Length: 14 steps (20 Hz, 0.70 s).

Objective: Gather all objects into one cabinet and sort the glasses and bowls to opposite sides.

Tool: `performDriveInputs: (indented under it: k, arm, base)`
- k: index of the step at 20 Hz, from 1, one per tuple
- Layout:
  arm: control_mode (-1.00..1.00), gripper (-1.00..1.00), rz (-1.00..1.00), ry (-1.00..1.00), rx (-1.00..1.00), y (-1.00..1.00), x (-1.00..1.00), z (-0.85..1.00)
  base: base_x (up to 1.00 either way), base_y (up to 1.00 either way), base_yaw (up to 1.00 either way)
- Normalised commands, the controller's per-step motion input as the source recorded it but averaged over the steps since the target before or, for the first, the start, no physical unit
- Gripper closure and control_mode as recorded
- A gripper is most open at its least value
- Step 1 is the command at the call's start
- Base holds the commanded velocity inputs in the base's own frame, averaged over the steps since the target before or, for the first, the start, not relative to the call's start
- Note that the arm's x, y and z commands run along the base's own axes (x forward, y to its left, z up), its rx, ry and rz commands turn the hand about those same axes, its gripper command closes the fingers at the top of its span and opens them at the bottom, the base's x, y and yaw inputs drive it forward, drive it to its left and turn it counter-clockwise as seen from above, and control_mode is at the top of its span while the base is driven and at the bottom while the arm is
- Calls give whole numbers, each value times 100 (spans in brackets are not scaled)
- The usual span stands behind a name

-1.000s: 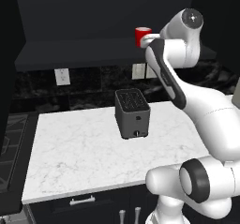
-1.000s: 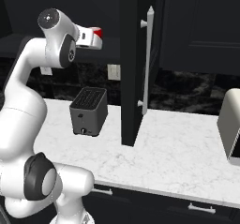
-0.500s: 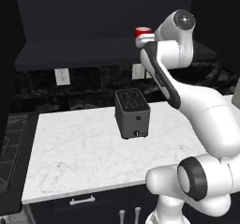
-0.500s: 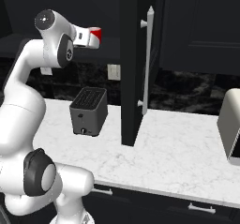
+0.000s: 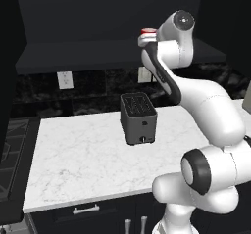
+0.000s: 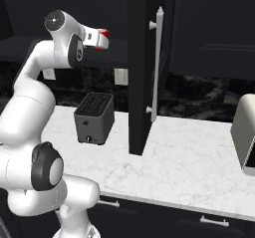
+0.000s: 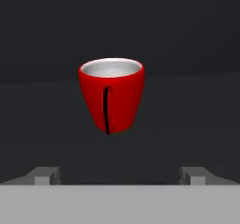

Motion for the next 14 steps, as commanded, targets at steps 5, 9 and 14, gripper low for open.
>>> performDriveInputs:
  k: [5,9,14]
  arm:
    - [-100,-100,0,0,0,0,38,0]
    - [-100,-100,0,0,0,0,26,0]
    - [-100,-100,0,0,0,0,26,0]
  base:
    - [0,0,0]
    - [0,0,0]
    - [0,0,0]
